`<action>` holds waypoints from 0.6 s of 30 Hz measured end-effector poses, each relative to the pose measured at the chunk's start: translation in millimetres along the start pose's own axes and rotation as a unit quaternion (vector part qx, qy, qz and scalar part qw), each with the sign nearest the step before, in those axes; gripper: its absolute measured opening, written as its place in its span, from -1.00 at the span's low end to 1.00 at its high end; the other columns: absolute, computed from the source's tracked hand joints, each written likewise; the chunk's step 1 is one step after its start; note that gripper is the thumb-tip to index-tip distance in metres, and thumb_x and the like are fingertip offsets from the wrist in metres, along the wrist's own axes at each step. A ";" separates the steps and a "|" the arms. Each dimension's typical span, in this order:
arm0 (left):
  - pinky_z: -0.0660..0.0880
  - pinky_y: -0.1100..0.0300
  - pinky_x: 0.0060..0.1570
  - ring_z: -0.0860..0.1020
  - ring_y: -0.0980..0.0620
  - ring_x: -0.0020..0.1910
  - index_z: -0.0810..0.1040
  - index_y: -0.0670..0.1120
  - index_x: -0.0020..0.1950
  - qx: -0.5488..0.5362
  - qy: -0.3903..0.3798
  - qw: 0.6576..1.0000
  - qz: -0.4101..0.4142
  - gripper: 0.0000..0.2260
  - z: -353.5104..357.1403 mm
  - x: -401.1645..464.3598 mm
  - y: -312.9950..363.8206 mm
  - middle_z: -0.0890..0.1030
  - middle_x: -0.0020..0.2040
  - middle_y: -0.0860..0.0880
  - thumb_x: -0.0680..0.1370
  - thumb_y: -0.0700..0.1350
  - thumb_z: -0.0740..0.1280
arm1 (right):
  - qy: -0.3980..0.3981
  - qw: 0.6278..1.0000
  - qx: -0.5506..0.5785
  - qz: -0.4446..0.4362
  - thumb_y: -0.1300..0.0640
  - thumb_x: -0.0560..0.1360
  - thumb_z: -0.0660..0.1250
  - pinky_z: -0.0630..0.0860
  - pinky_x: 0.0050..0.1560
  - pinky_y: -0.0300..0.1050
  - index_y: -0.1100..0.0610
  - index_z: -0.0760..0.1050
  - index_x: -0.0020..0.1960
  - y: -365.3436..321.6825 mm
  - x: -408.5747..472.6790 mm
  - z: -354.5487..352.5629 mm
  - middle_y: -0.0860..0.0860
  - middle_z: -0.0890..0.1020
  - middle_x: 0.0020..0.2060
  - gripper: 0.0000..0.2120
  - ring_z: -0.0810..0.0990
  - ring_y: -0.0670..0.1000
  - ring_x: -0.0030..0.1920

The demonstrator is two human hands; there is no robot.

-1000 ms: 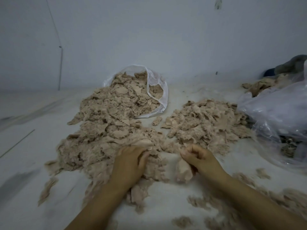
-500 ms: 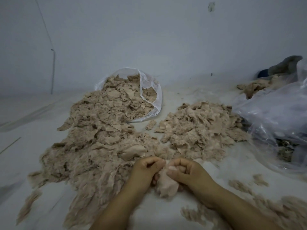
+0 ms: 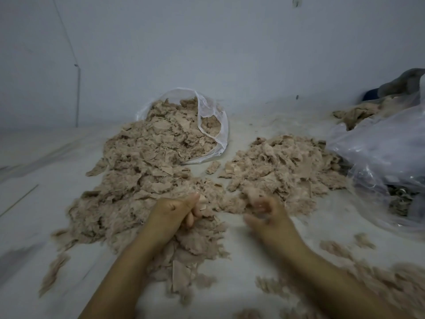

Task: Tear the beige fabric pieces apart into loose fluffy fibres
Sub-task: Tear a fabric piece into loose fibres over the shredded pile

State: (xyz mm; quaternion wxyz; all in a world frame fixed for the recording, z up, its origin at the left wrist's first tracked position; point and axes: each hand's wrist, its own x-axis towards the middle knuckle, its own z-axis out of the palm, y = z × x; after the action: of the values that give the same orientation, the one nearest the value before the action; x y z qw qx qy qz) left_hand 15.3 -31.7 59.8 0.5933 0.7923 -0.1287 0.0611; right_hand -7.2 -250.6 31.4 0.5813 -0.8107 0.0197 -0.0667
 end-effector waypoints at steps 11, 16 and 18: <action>0.26 0.60 -0.04 0.41 0.42 -0.02 0.60 0.11 0.15 0.345 -0.178 0.914 0.118 -0.69 -23.8 -10.1 -14.9 0.46 -0.08 0.40 0.44 -0.13 0.31 | -0.125 0.965 -0.149 -0.177 0.13 0.56 0.29 0.41 -0.11 -0.27 0.09 0.50 -0.18 -7.6 -6.8 43.3 -0.01 0.54 -0.20 -0.86 0.50 -0.13 -0.17; 0.41 0.24 -0.18 0.50 0.19 -0.21 0.61 -0.06 -0.12 0.291 -0.142 0.936 0.137 -0.84 -11.0 -7.5 -14.4 0.58 -0.22 0.08 0.57 -0.06 0.27 | -0.164 0.984 -0.042 -0.060 -0.14 0.49 0.34 0.50 -0.15 -0.21 -0.06 0.46 0.00 -7.6 -14.2 32.0 -0.12 0.60 -0.13 -0.81 0.57 -0.16 -0.15; 0.40 0.21 -0.20 0.49 0.14 -0.23 0.56 -0.08 -0.17 0.278 -0.137 0.938 0.154 -0.80 -1.4 -4.5 -9.9 0.57 -0.25 0.05 0.52 -0.01 0.24 | -0.152 0.982 -0.083 -0.079 -0.19 0.41 0.41 0.41 -0.13 -0.30 -0.15 0.44 0.05 -7.2 -13.0 35.1 -0.19 0.56 -0.06 -0.71 0.53 -0.23 -0.07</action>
State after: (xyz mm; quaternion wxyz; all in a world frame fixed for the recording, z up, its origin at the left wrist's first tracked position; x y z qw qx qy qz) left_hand 13.8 -27.2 49.8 0.3089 0.8968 -0.3074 0.0760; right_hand -15.9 -213.8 26.0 0.5016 -0.8556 -0.1269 0.0134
